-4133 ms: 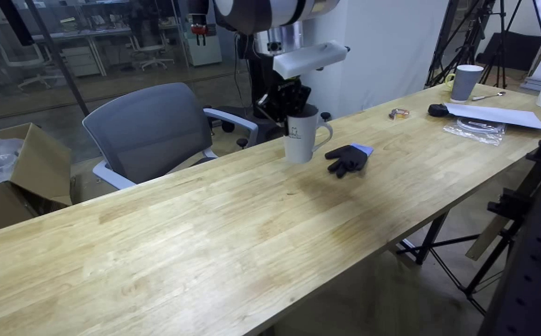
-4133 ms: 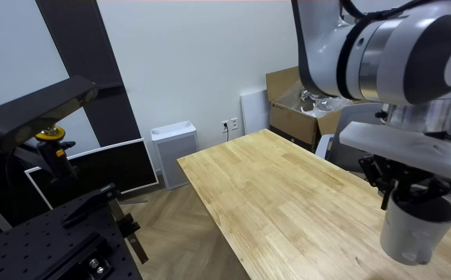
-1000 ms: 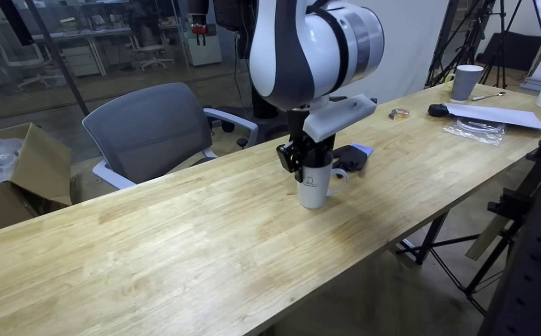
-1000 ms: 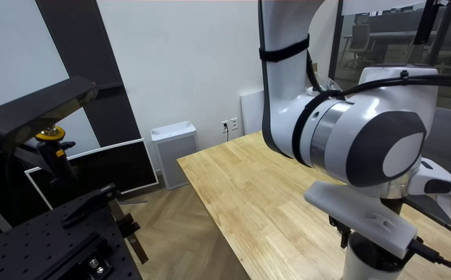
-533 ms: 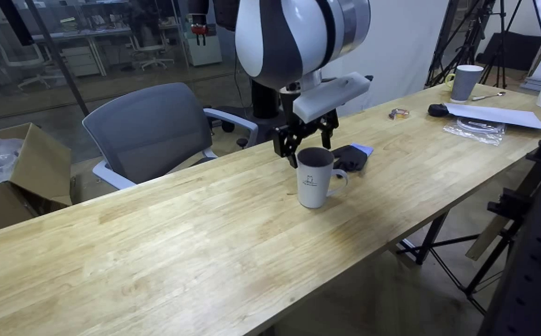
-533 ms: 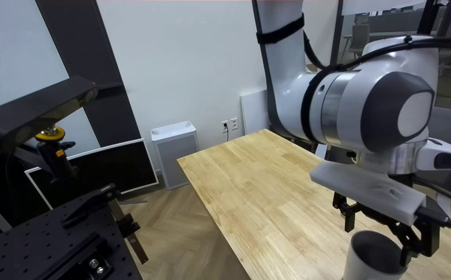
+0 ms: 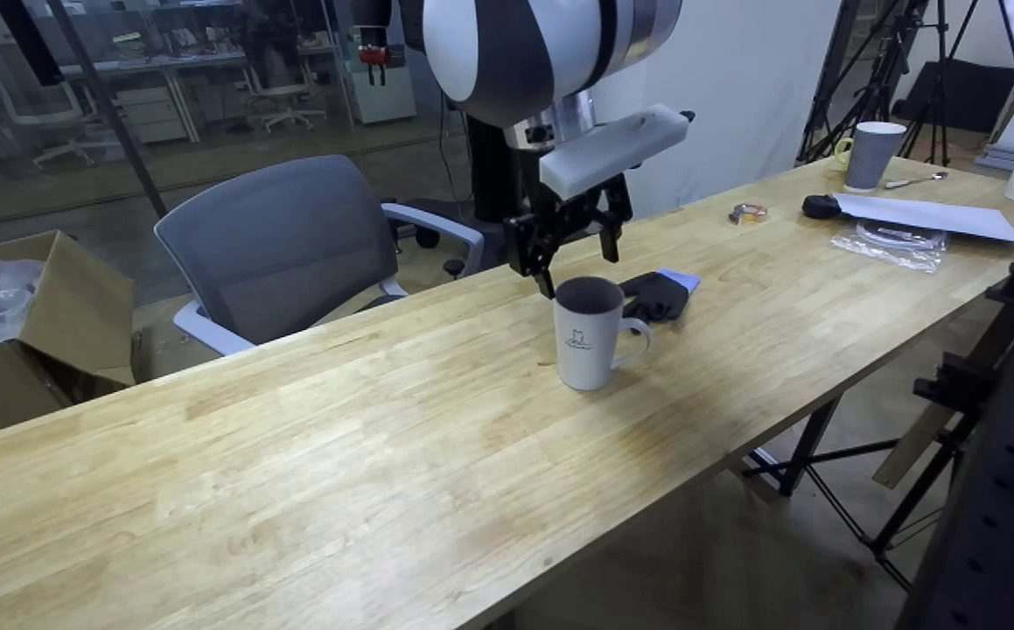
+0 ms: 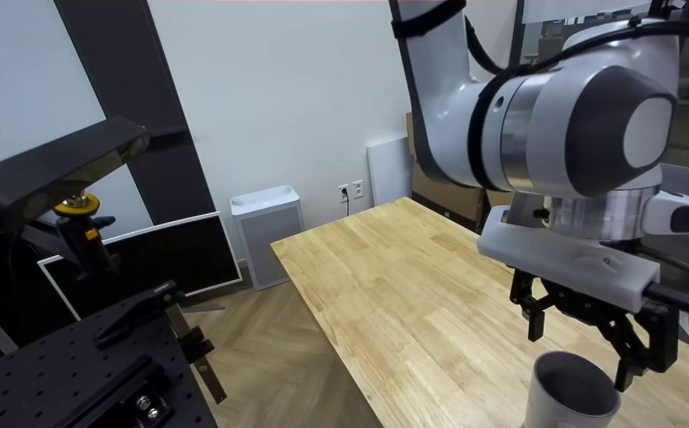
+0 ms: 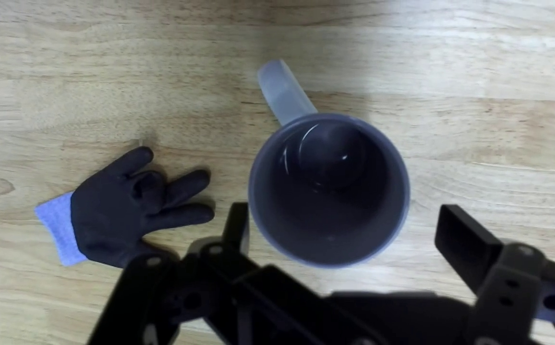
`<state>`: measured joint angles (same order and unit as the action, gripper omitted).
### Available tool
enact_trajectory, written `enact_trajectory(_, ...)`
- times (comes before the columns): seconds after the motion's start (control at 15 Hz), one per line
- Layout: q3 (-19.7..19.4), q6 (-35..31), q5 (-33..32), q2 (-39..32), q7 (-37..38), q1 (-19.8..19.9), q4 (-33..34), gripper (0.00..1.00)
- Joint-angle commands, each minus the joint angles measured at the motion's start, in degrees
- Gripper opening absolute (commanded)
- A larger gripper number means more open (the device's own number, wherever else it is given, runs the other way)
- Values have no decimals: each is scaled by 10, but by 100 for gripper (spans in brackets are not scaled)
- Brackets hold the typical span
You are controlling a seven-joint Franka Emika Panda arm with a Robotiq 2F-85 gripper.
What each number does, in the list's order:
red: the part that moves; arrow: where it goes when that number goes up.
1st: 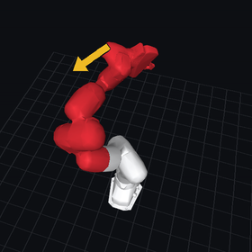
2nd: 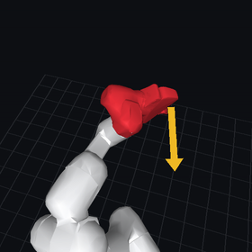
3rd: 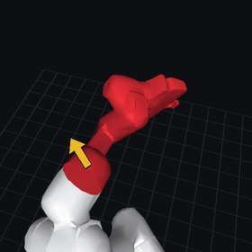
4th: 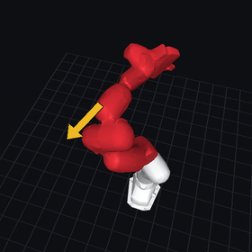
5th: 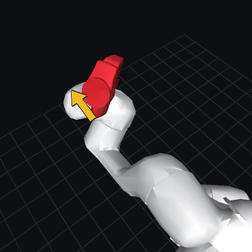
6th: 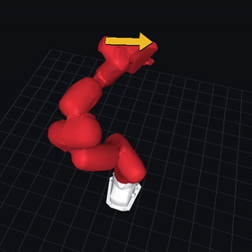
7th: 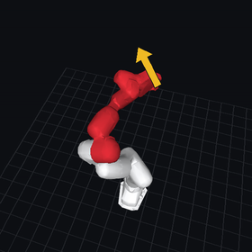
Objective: Pick up the mug then set it back down
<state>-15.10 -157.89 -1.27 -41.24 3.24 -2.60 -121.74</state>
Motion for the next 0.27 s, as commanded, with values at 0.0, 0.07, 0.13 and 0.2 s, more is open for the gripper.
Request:
enact_trajectory(0.0, 9, 1, -17, 0, 11, 12, 2, 100)
enact_trajectory(0.07, 9, 1, -17, -2, 11, 12, 2, 100)
enact_trajectory(0.13, 10, 1, -17, -2, 11, 12, 2, 100)
enact_trajectory(0.2, 10, 1, -16, -2, 11, 12, 2, 100)
